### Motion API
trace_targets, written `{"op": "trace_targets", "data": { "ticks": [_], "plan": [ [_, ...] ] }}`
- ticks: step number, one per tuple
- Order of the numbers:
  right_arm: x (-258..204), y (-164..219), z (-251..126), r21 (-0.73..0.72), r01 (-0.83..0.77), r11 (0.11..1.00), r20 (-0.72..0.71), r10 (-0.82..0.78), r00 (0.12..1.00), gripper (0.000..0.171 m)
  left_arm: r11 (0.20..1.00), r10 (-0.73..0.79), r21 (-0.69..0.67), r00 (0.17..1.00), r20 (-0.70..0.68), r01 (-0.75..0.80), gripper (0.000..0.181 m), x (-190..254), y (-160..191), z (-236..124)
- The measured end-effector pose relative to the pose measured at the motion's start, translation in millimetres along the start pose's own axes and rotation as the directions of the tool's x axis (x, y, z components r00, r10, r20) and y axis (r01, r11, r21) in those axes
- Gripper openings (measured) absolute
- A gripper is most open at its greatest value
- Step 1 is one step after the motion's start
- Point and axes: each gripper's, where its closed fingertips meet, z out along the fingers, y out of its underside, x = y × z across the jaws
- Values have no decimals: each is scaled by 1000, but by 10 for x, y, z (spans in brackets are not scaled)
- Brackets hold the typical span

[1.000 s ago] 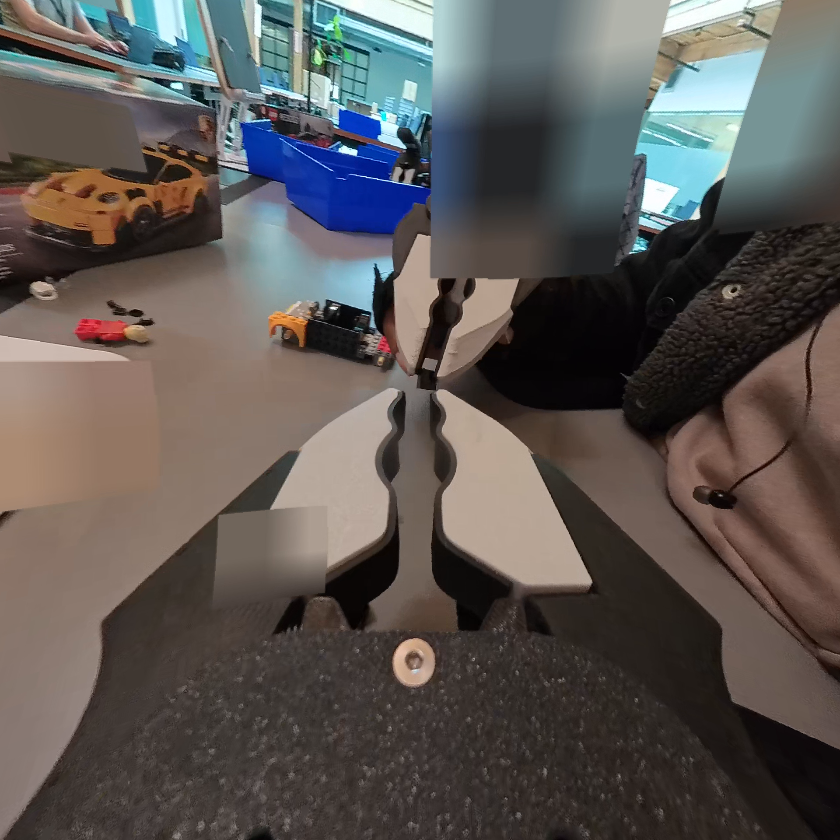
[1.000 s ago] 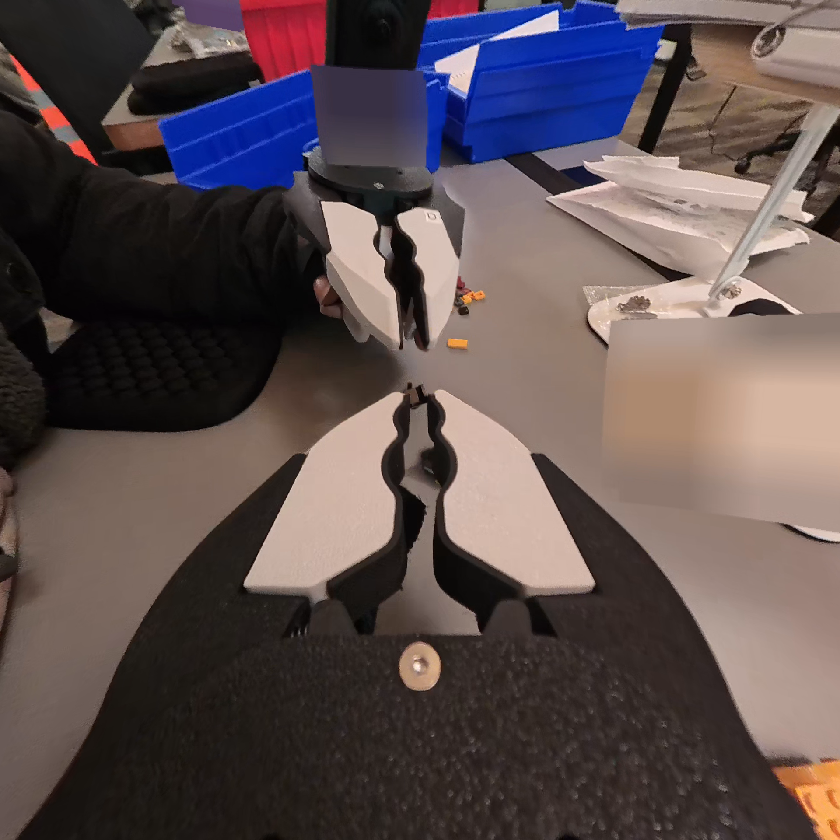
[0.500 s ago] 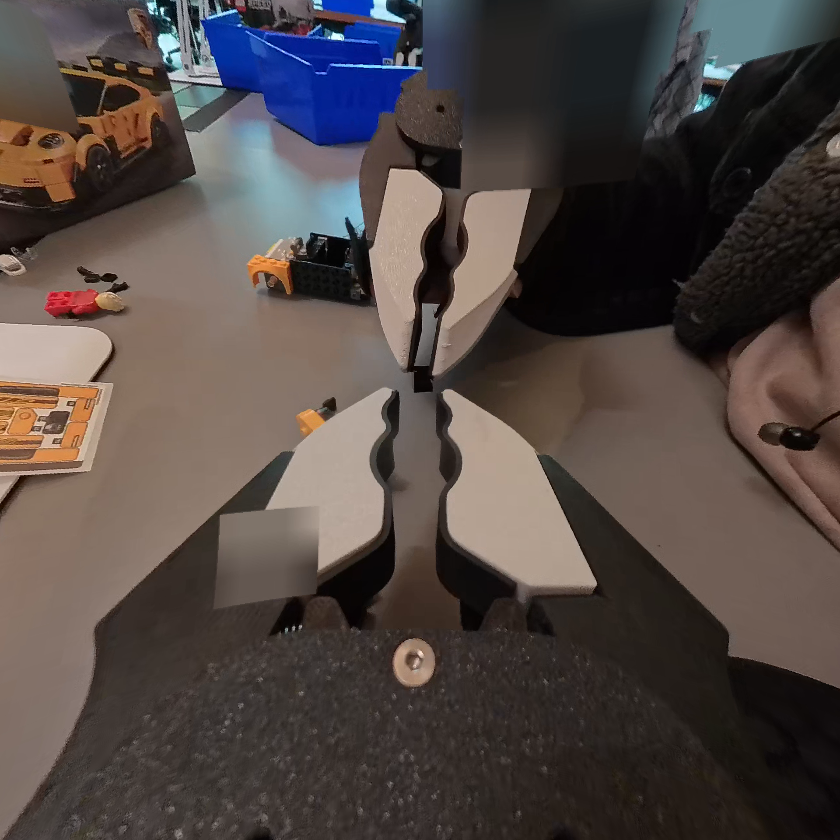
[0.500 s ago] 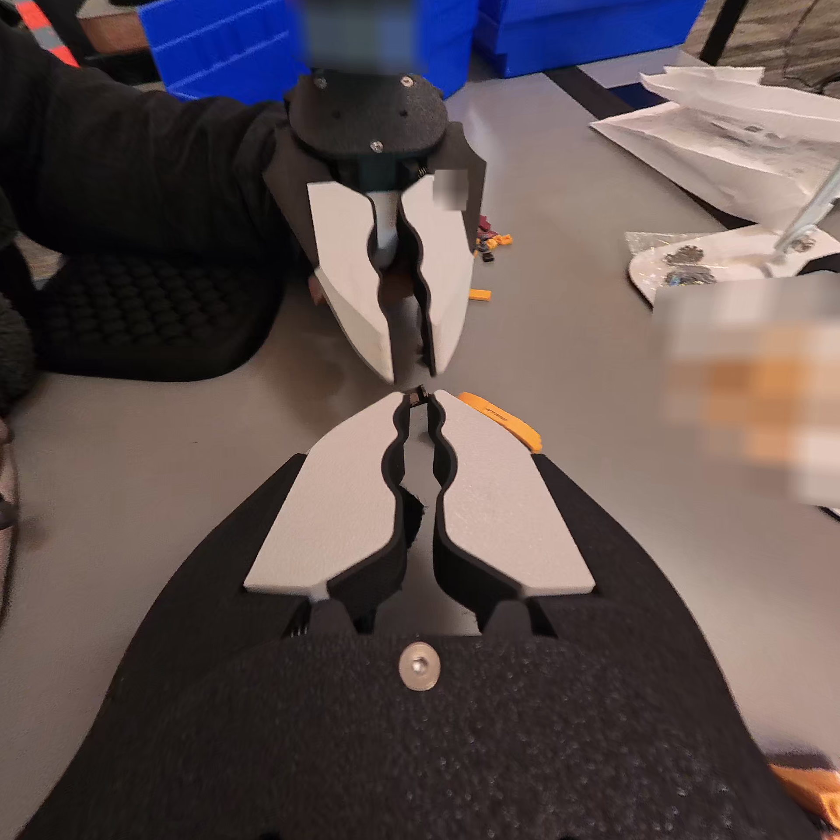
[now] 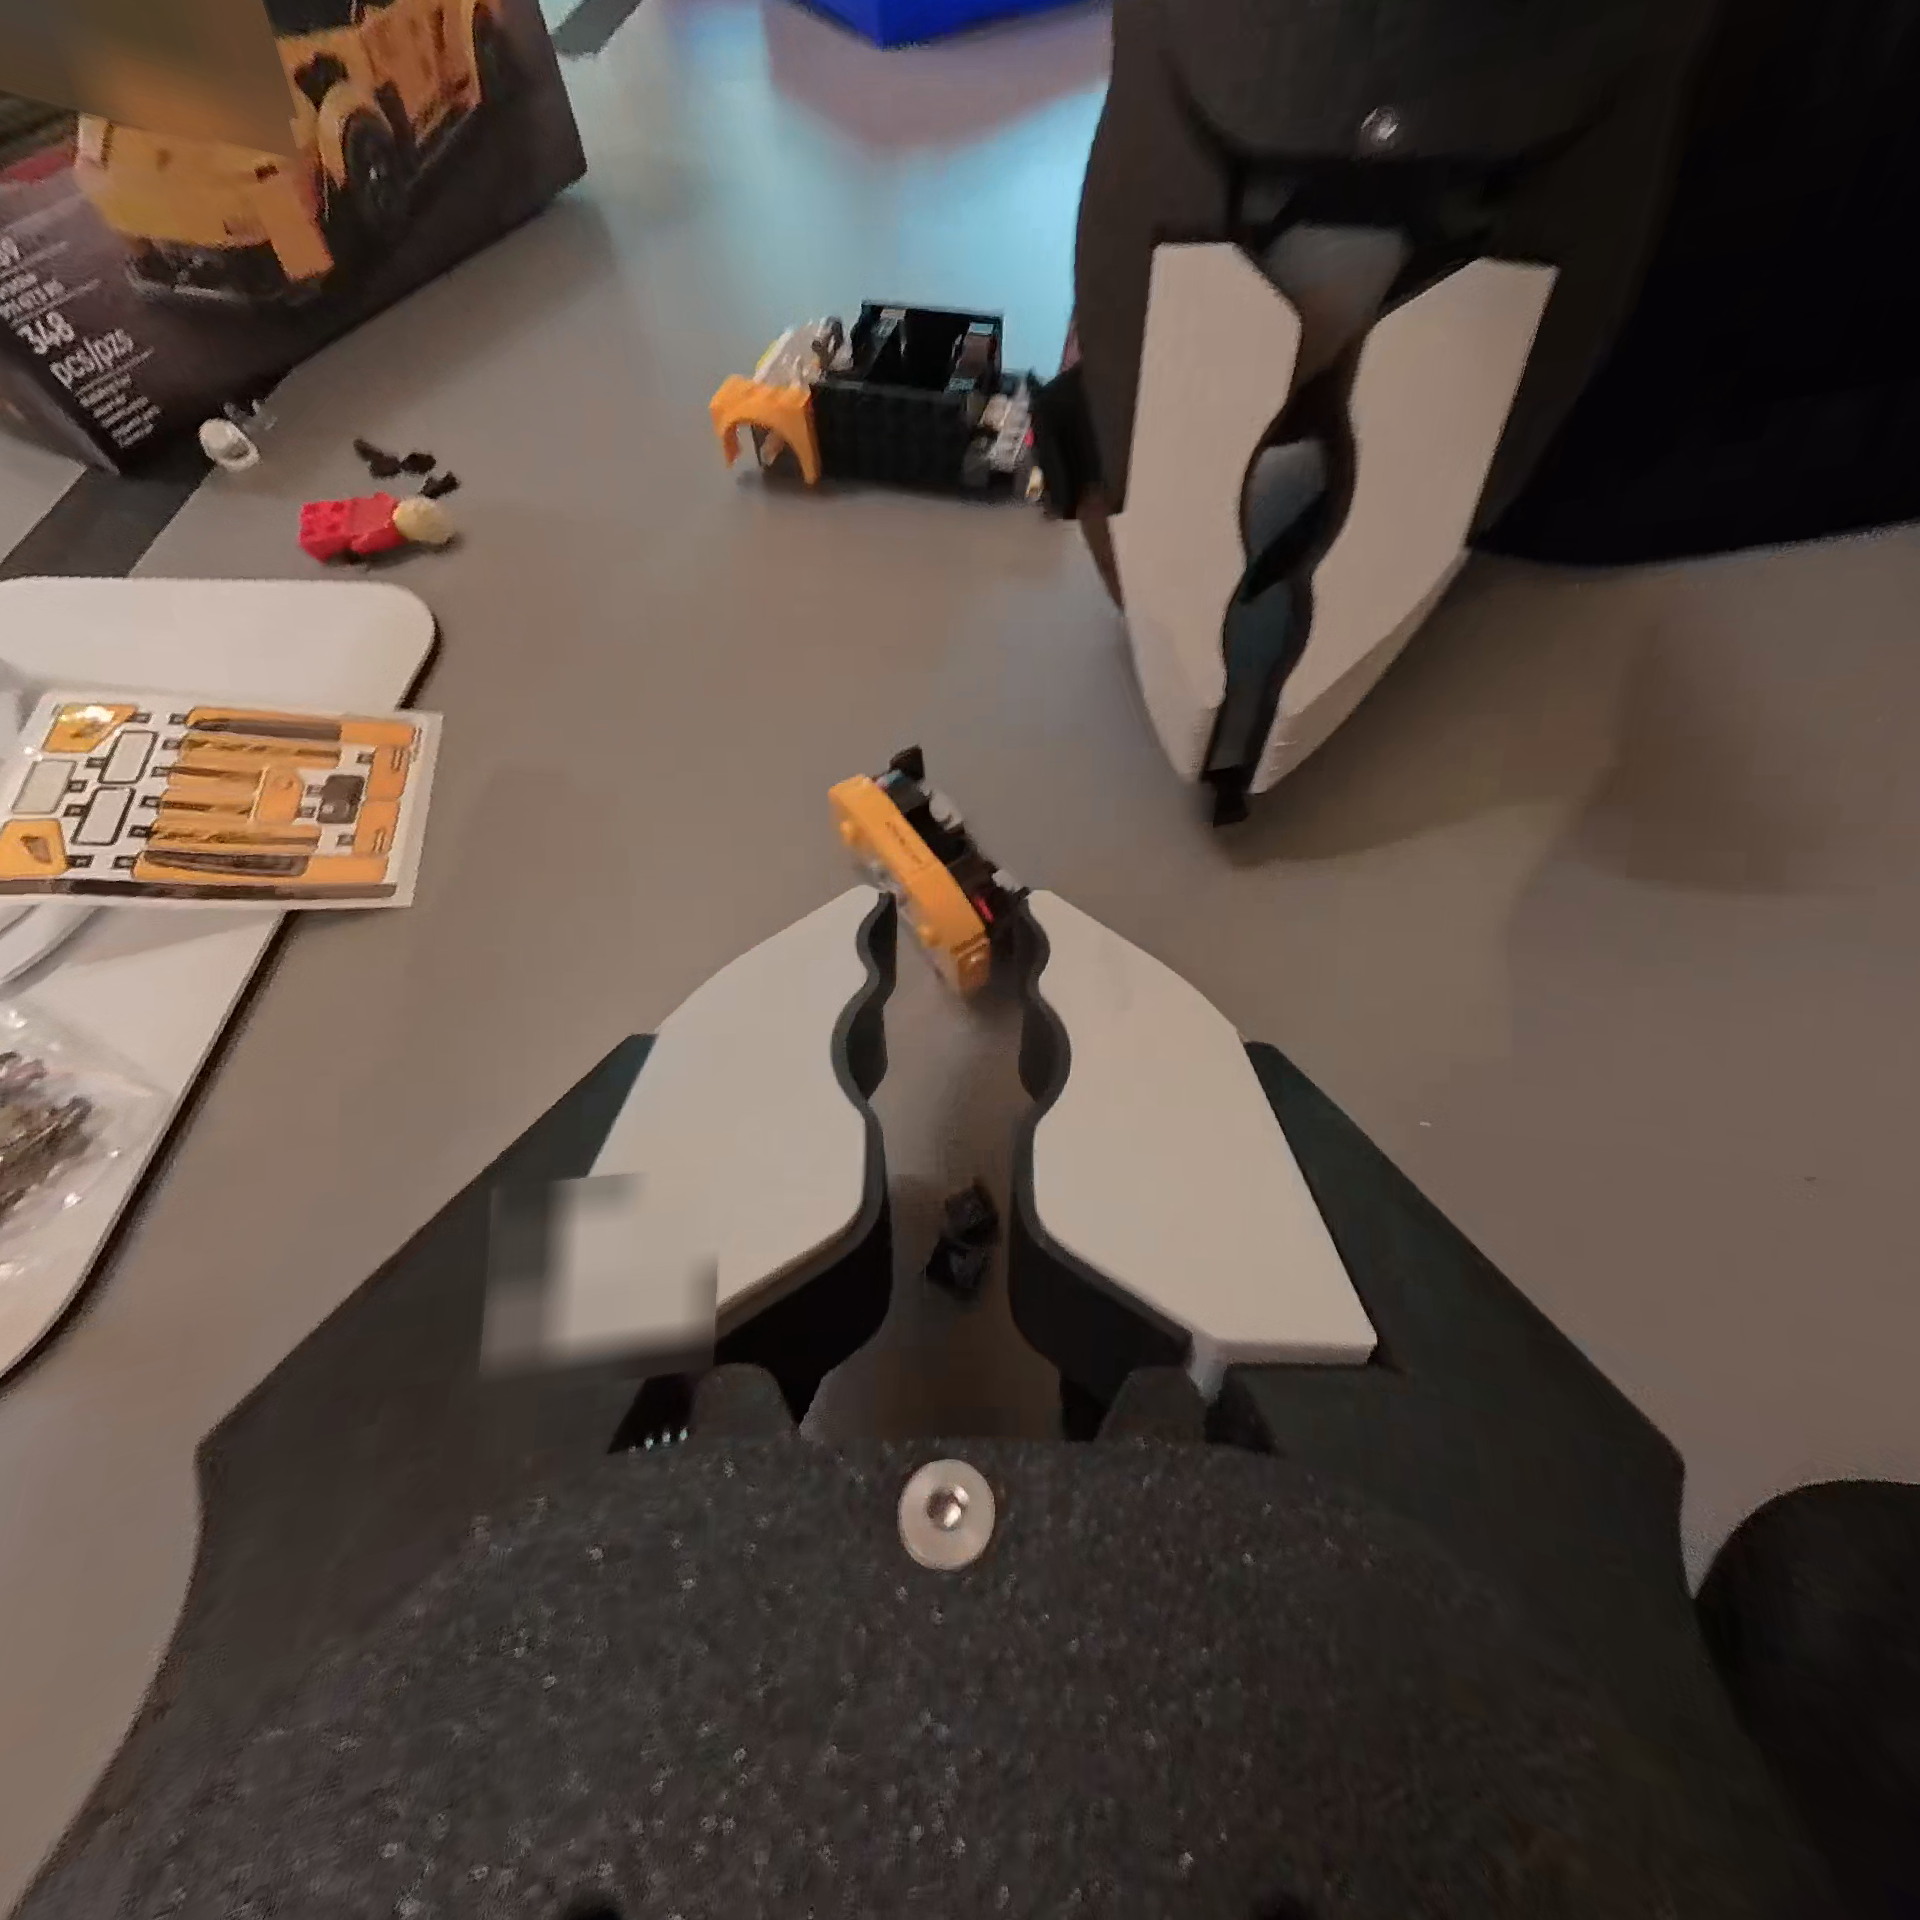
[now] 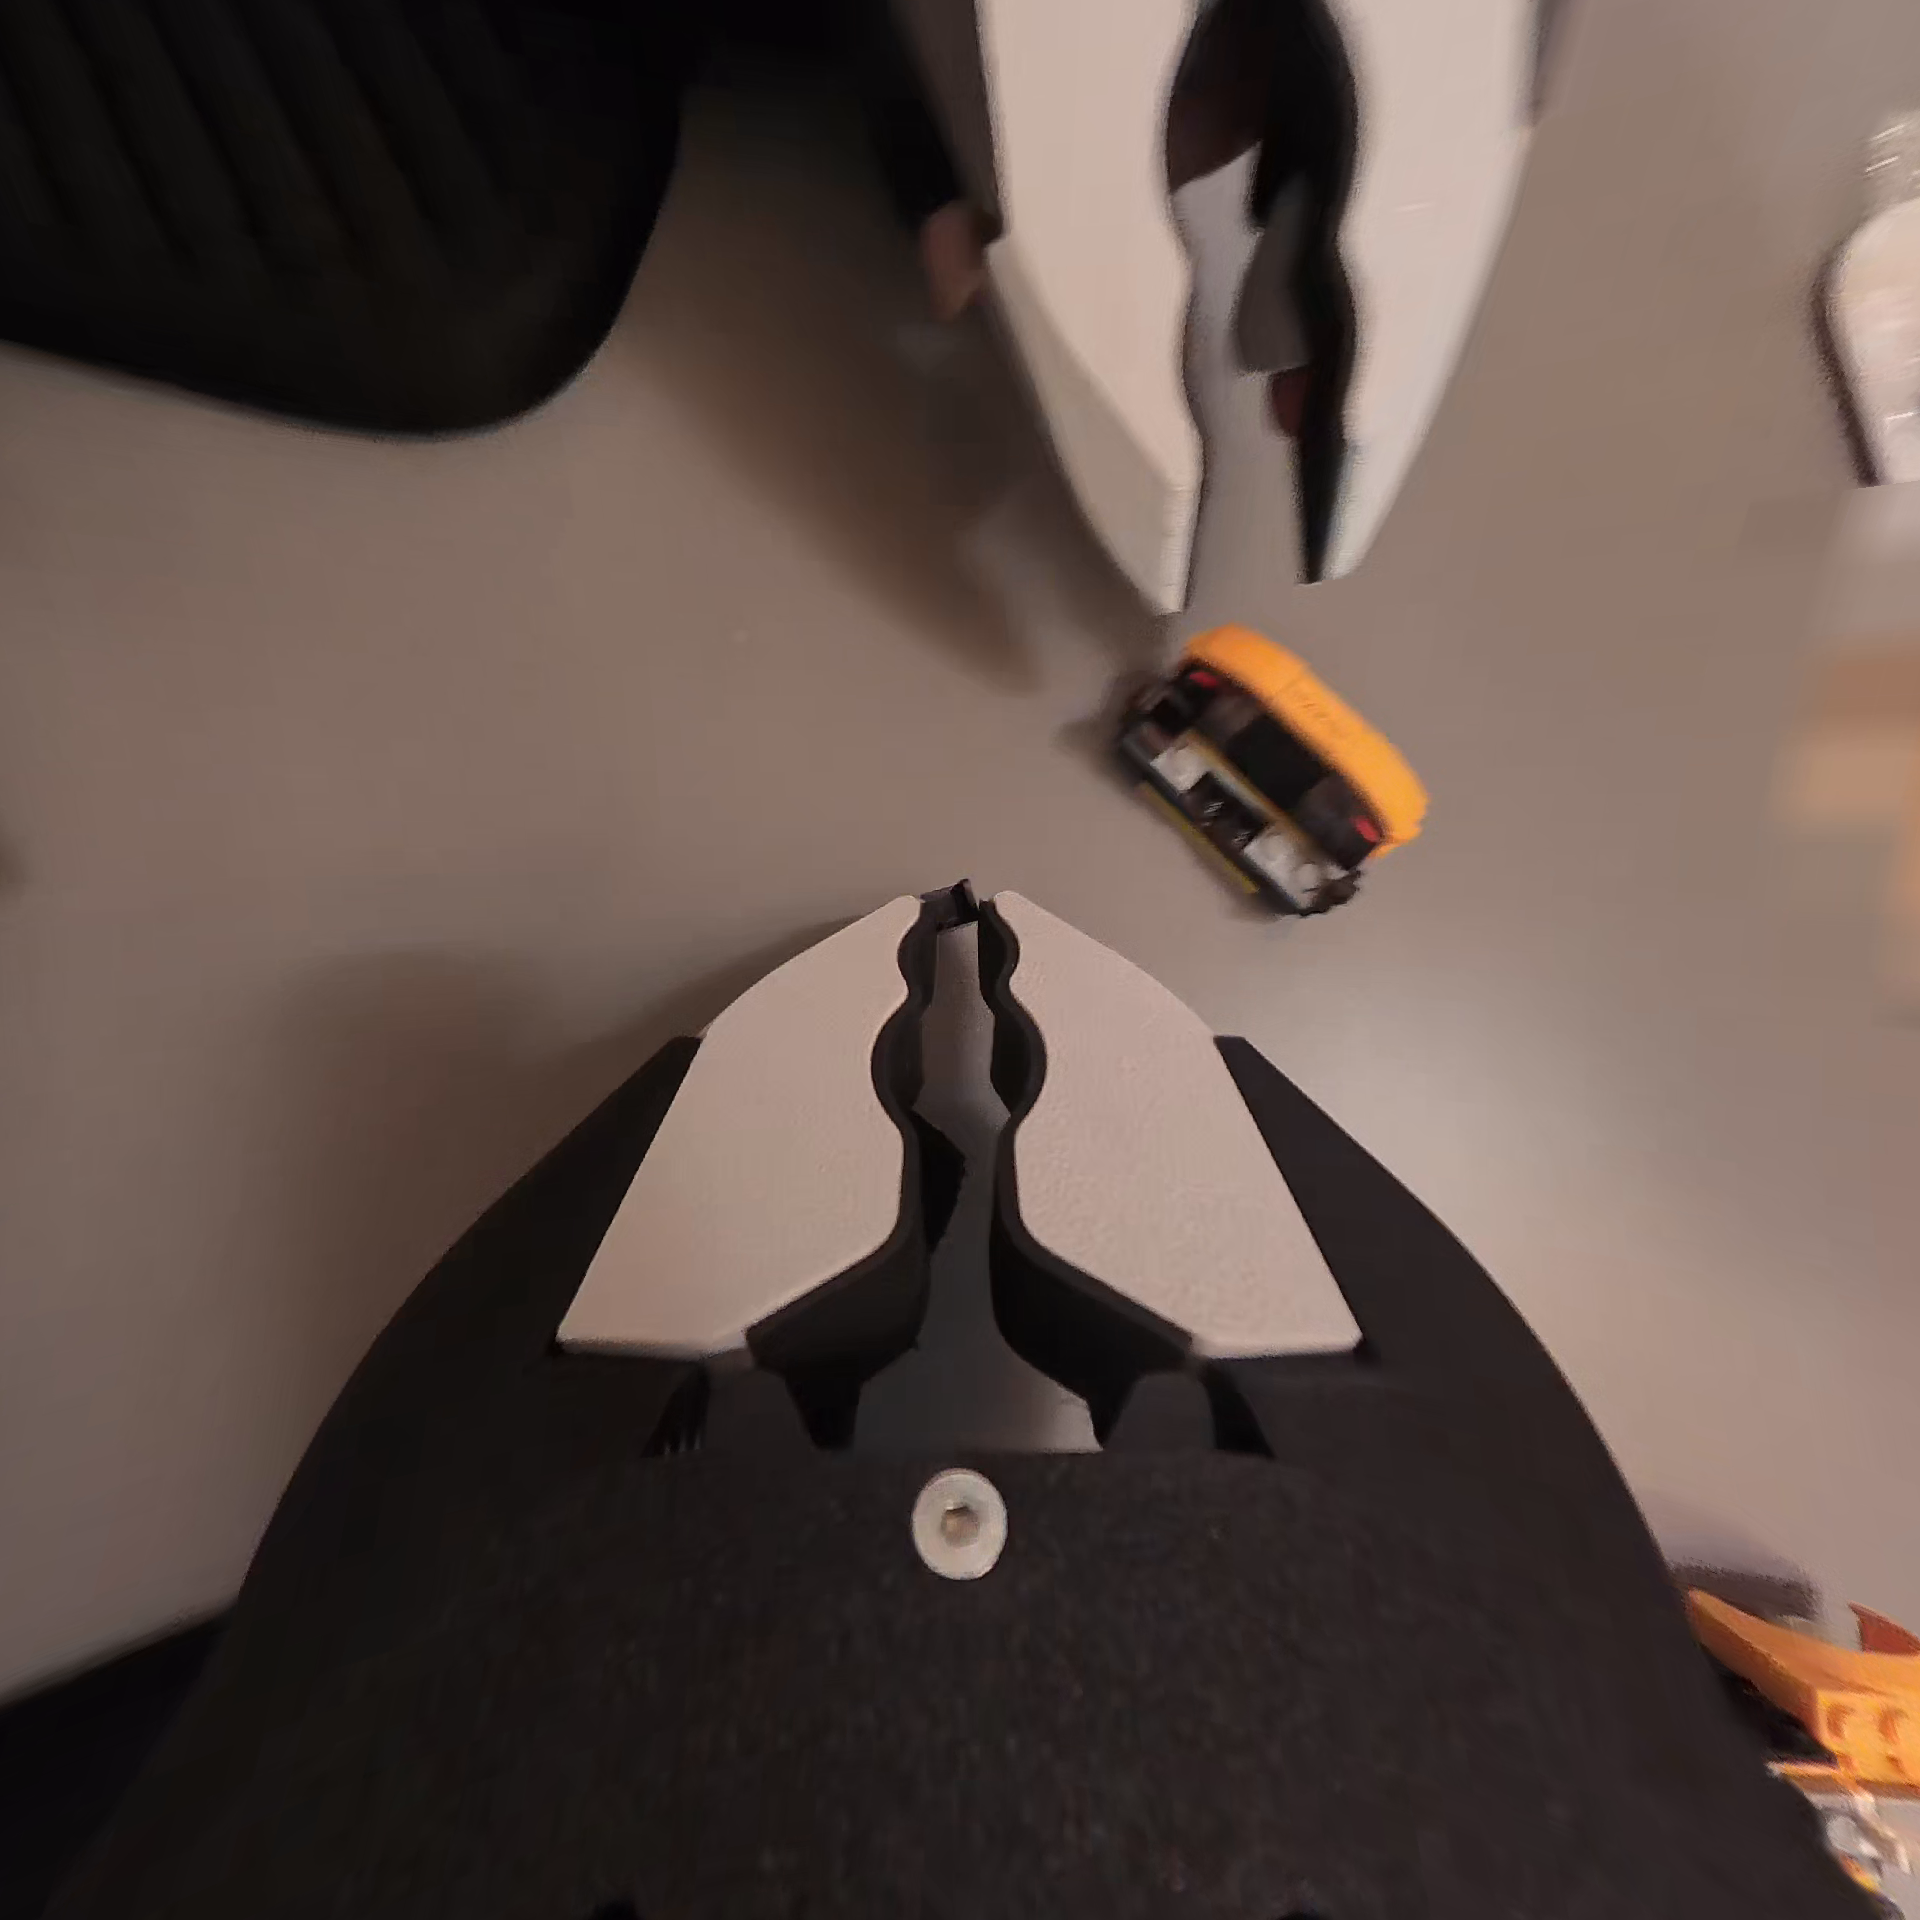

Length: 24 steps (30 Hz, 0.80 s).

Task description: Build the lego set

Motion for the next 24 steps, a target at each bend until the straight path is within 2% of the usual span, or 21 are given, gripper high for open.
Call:
{"op": "trace_targets", "data": {
  "ticks": [4,12,17,24],
  "plan": [
    [-25,19,34,-29,13,1000,4,-13,1000,14,997,29,-65,1000,10,-28,25,0,97,33],
    [116,-171,11,97,-90,991,-38,94,995,21,988,93,-123,996,10,-91,20,56,168,86],
    [-71,-79,73,20,-39,999,45,38,998,22,988,103,-115,995,-11,-103,13,106,152,89],
    [-175,20,137,-57,-21,998,83,26,996,49,992,116,-52,992,39,-114,12,65,-3,49]
  ]
}}
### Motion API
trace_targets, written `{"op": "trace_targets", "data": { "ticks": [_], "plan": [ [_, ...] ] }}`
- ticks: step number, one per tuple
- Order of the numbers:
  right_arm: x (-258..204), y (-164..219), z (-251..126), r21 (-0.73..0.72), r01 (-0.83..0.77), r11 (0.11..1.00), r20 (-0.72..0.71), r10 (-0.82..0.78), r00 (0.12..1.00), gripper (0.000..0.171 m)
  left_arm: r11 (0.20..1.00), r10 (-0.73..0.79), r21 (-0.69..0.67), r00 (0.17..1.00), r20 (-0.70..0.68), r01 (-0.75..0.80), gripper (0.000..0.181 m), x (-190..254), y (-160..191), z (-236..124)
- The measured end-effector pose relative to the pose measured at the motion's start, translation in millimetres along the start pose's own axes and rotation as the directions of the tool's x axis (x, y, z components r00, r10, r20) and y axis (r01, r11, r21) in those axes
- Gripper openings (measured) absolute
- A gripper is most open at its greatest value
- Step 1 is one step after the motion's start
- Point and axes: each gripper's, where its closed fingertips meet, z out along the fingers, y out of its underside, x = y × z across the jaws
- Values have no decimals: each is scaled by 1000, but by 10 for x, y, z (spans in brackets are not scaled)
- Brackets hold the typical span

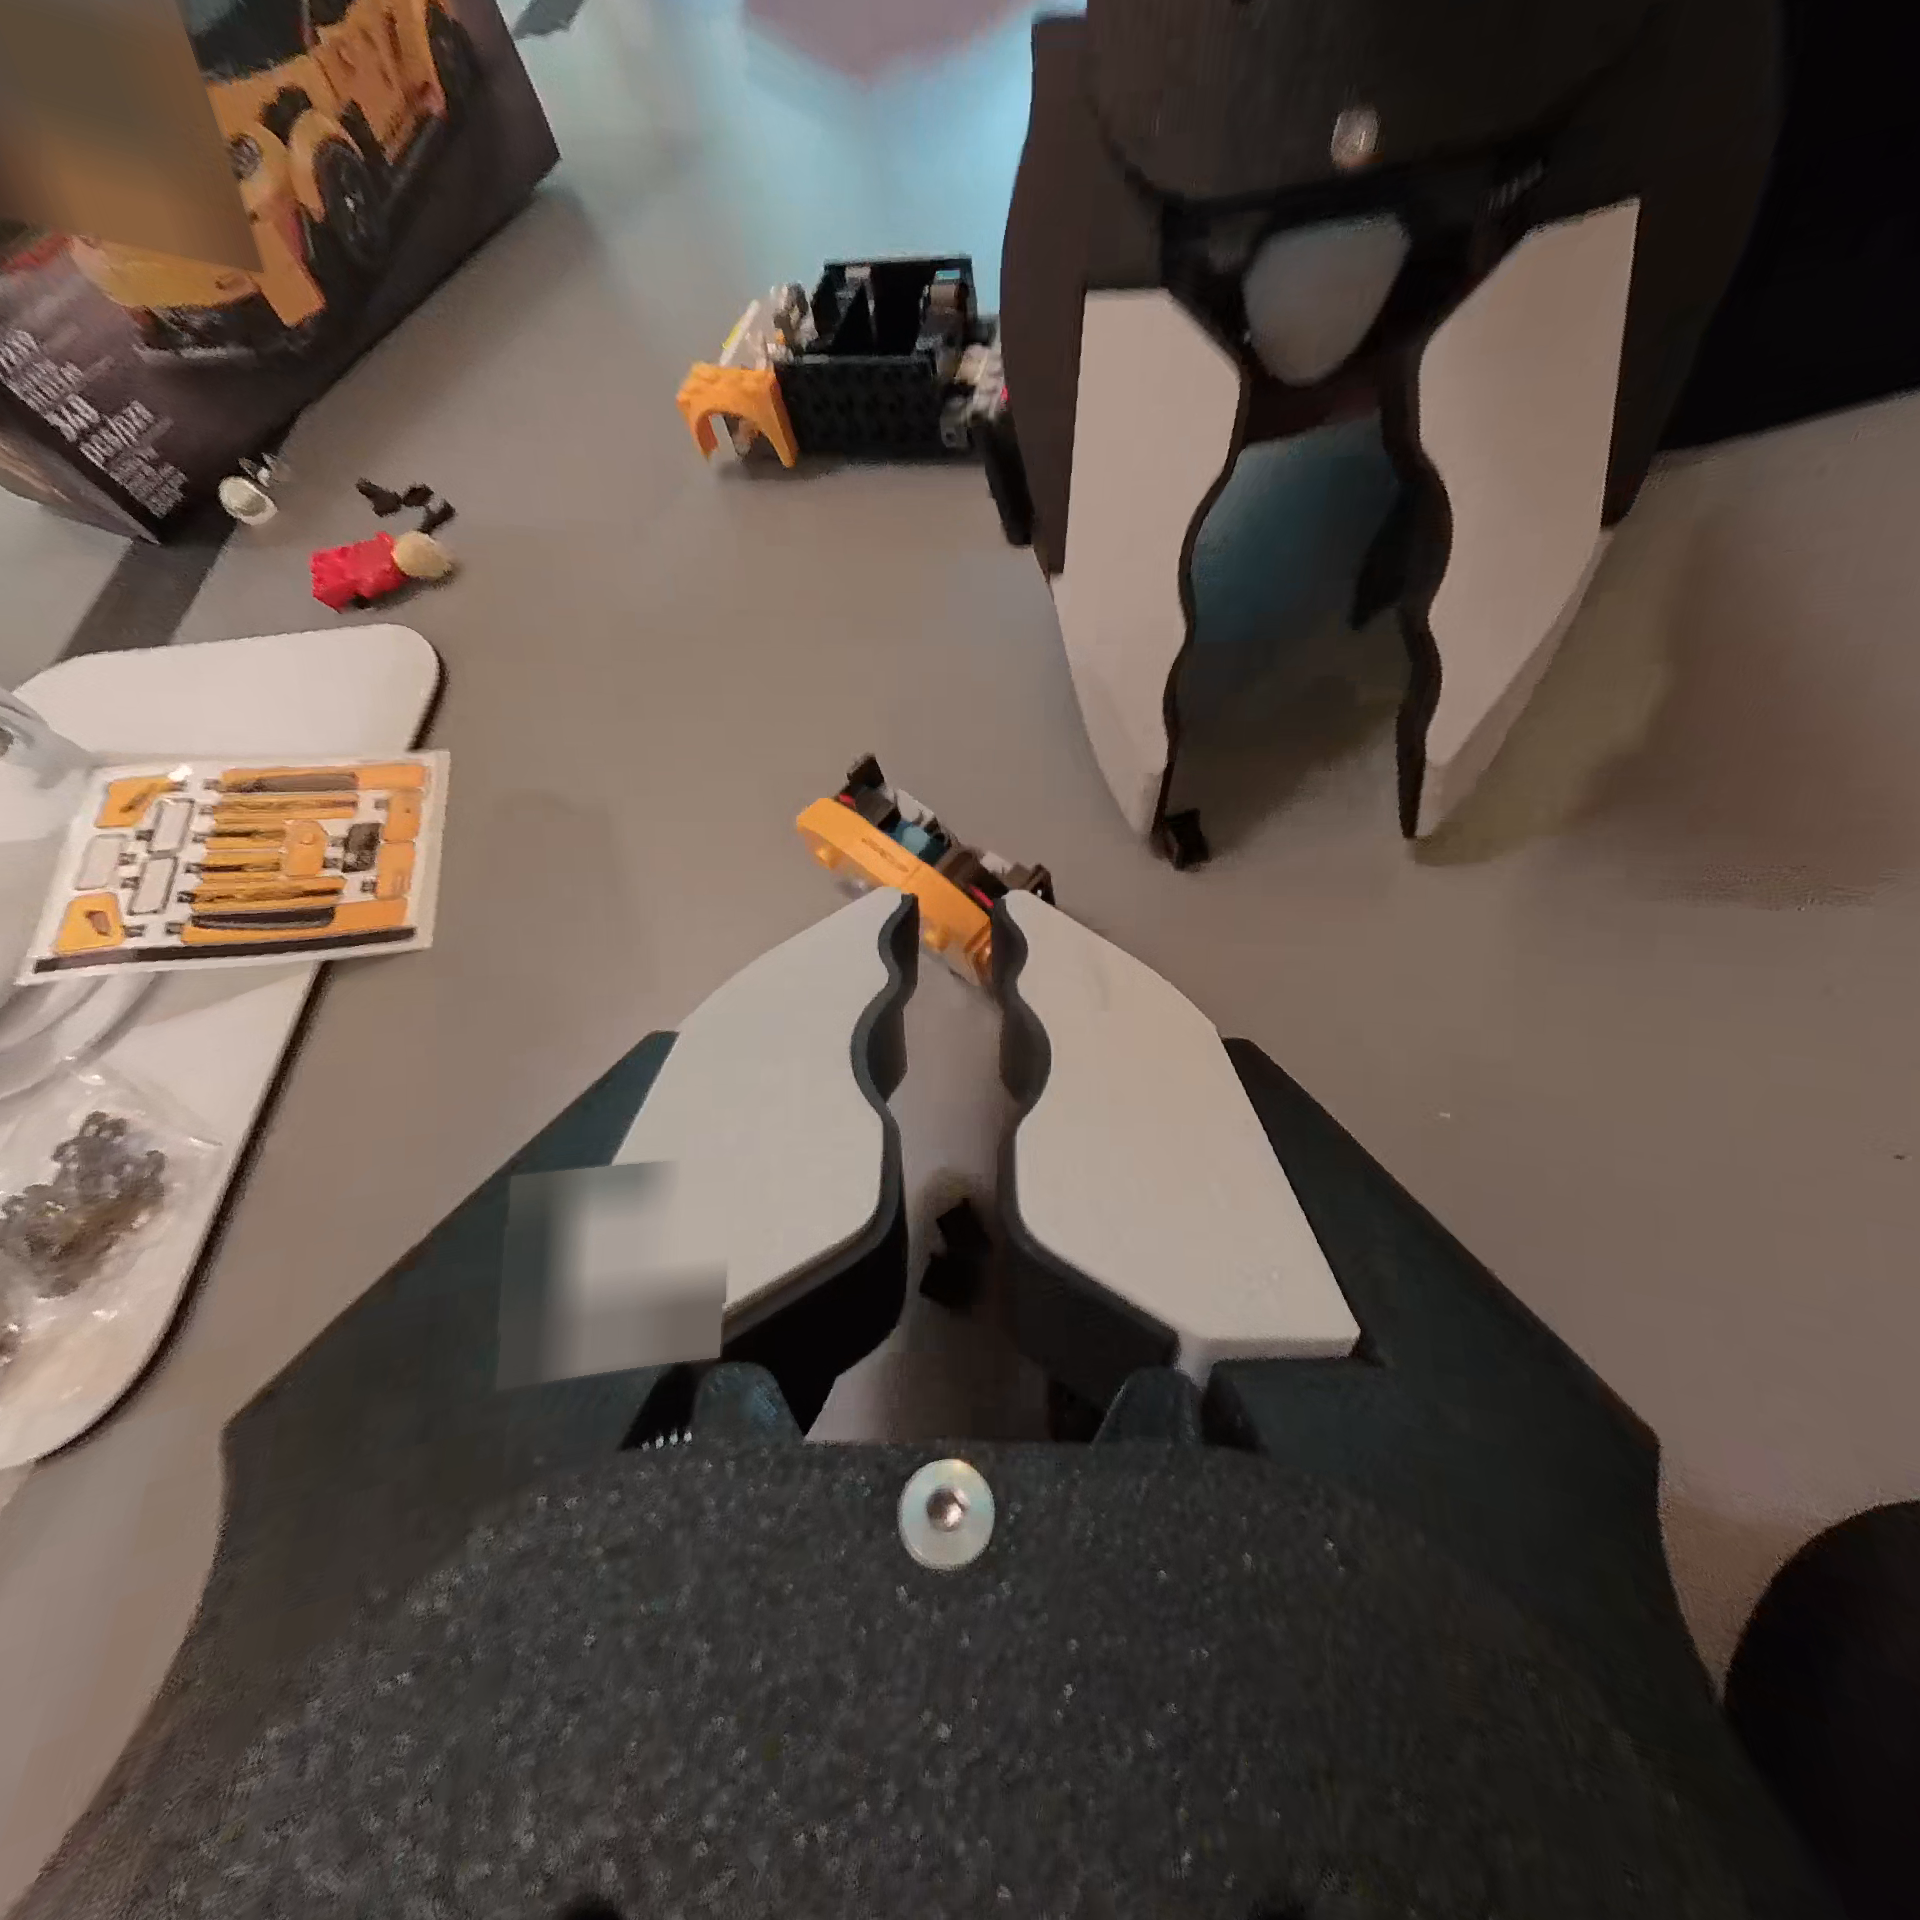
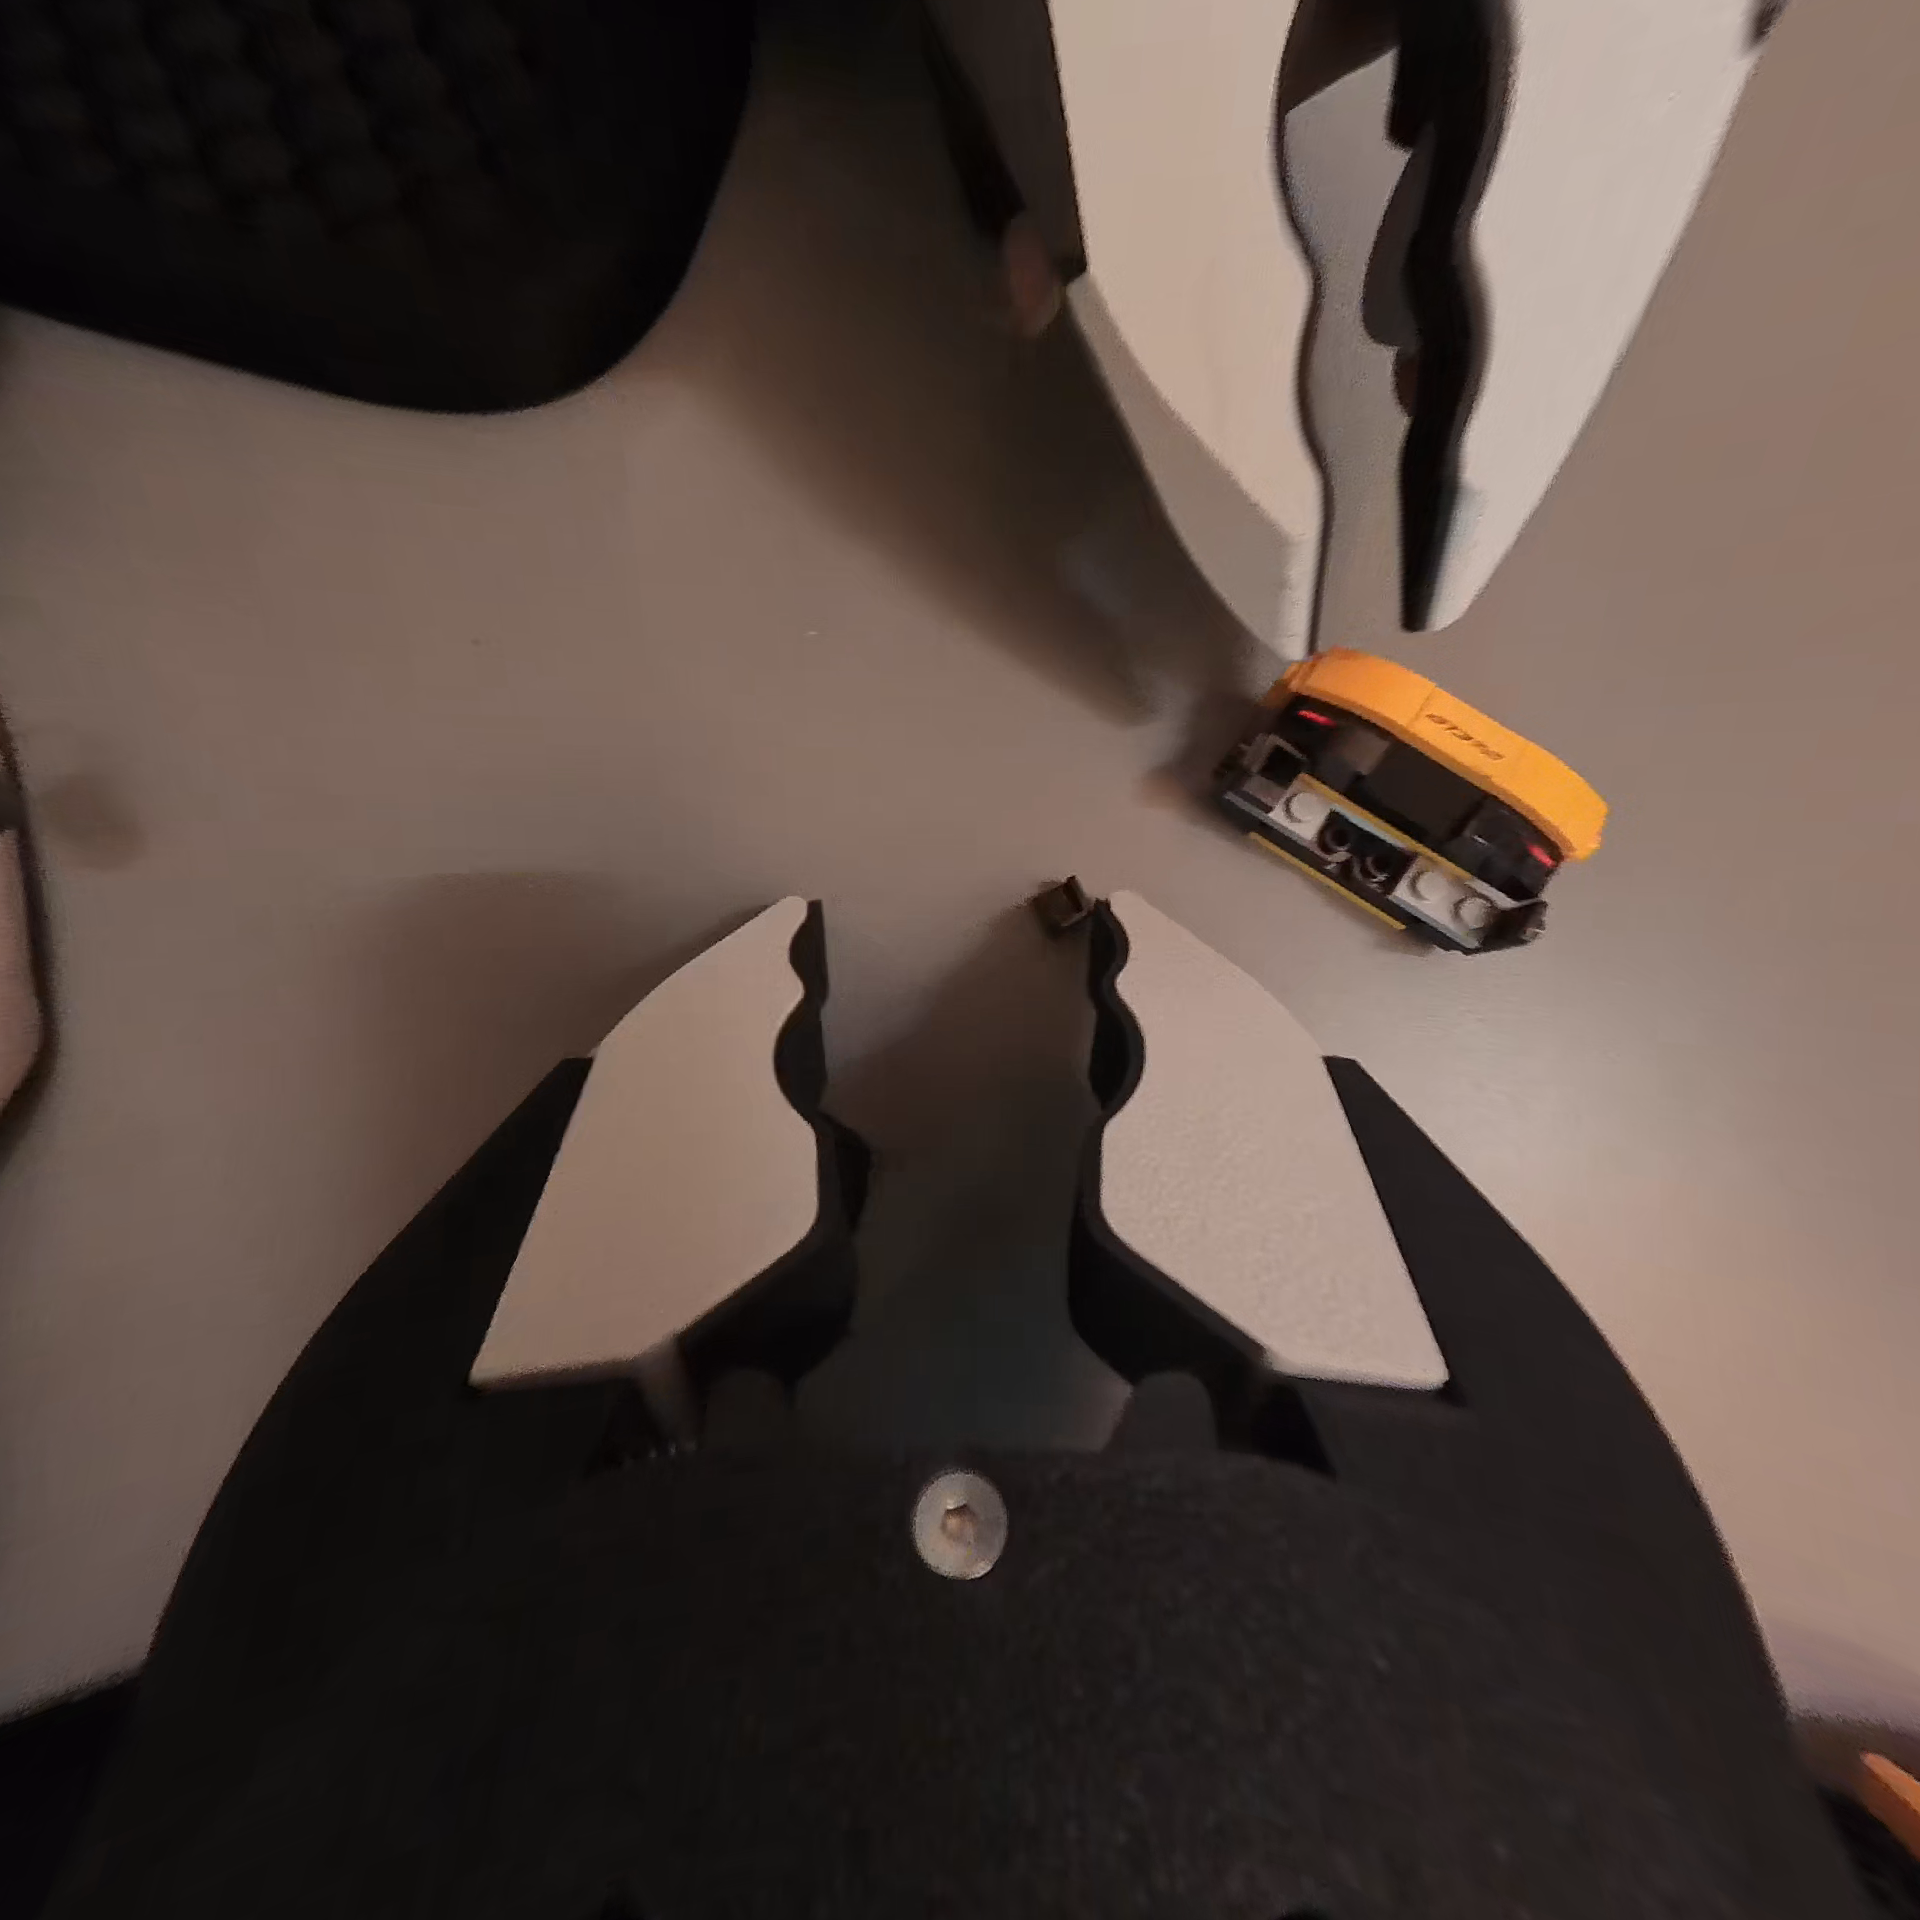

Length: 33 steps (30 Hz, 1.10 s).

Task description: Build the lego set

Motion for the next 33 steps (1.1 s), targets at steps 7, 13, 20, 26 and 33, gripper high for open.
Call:
{"op": "trace_targets", "data": {
  "ticks": [7,13,20,26,33],
  "plan": [
    [-52,-225,-61,135,-16,991,26,12,1000,52,997,83,-1,992,-90,-83,7,322,-148,67],
    [264,-260,-205,201,-72,977,-108,96,990,33,994,102,-42,994,-48,-104,6,236,-77,60],
    [484,-291,-183,269,-177,947,-192,233,953,7,997,38,-65,996,80,-32,27,-81,62,45],
    [481,-250,-98,242,-192,951,-202,243,949,7,992,114,-56,990,88,-109,31,-37,36,75],
    [504,-213,-178,257,-213,943,-176,263,949,9,988,152,-52,983,100,-148,39,-47,-4,81]
  ]
}}
